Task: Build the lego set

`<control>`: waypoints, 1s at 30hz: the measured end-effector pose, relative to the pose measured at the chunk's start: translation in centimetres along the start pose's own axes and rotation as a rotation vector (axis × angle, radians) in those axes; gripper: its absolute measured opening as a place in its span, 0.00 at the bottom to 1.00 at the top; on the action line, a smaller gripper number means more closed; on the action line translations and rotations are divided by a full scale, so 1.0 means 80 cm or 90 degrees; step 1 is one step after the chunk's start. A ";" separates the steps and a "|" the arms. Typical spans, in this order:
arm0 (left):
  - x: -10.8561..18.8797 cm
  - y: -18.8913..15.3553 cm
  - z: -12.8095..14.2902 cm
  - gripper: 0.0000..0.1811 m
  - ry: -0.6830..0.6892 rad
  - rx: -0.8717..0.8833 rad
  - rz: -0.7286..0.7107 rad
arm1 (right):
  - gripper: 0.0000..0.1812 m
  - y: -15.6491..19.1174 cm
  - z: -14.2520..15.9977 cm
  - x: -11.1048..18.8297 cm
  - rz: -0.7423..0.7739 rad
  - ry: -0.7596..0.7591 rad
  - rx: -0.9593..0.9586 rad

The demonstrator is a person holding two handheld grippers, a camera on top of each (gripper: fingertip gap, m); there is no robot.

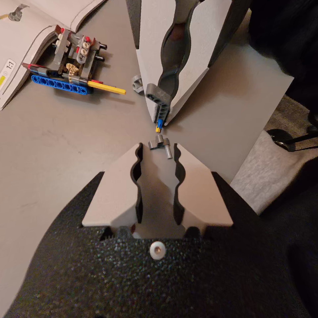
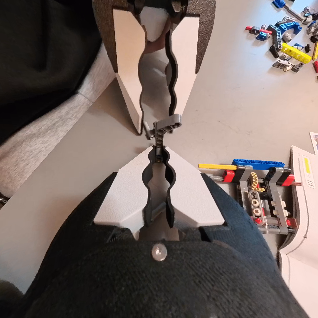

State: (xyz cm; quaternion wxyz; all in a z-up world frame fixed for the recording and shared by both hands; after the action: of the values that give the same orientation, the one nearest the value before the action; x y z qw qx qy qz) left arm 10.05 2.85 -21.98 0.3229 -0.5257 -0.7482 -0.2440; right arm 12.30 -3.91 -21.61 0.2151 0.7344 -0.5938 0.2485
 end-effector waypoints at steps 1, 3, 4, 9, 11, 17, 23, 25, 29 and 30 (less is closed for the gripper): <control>-0.001 0.001 -0.001 0.17 0.004 -0.007 -0.005 | 0.03 0.000 0.000 0.000 -0.001 0.000 -0.002; -0.002 0.003 -0.001 0.13 0.008 -0.032 -0.007 | 0.03 0.000 -0.001 -0.001 -0.001 0.000 -0.008; -0.003 0.004 -0.002 0.12 0.005 -0.050 0.001 | 0.03 0.000 -0.001 -0.001 -0.002 0.001 -0.009; -0.006 0.007 -0.004 0.12 -0.041 -0.165 0.063 | 0.03 -0.001 -0.001 -0.002 -0.003 -0.001 -0.007; -0.006 0.006 -0.003 0.12 -0.063 -0.206 0.091 | 0.03 0.000 -0.001 -0.002 -0.003 -0.001 -0.004; 0.003 0.011 -0.002 0.24 -0.049 -0.144 0.088 | 0.03 0.000 -0.001 -0.002 -0.003 -0.001 -0.005; -0.003 -0.004 -0.004 0.16 -0.005 -0.087 0.031 | 0.03 0.000 -0.002 -0.003 -0.006 0.000 -0.007; -0.005 -0.003 -0.005 0.11 -0.002 -0.092 0.014 | 0.03 0.000 -0.002 -0.003 -0.006 0.000 -0.007; -0.006 0.000 -0.006 0.11 -0.004 -0.107 0.013 | 0.03 0.001 -0.002 -0.003 -0.009 0.000 -0.004; -0.006 0.002 -0.005 0.11 -0.008 -0.107 0.014 | 0.03 0.002 -0.002 -0.003 -0.011 0.000 -0.005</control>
State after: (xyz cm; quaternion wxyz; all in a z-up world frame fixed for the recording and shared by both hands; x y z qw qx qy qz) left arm 10.44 2.30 -22.05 0.2756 -0.5605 -0.7215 -0.2990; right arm 12.12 -3.64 -21.65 0.2201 0.7384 -0.5885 0.2448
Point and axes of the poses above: each gripper's, where its closed fingertips meet, x back along the fingers, z out of its underside, y = z × x across the jaws, the point moved 4 cm from there along x, back along the fingers, and after that the axes turned 7 degrees about -x, right-handed, at the moved point
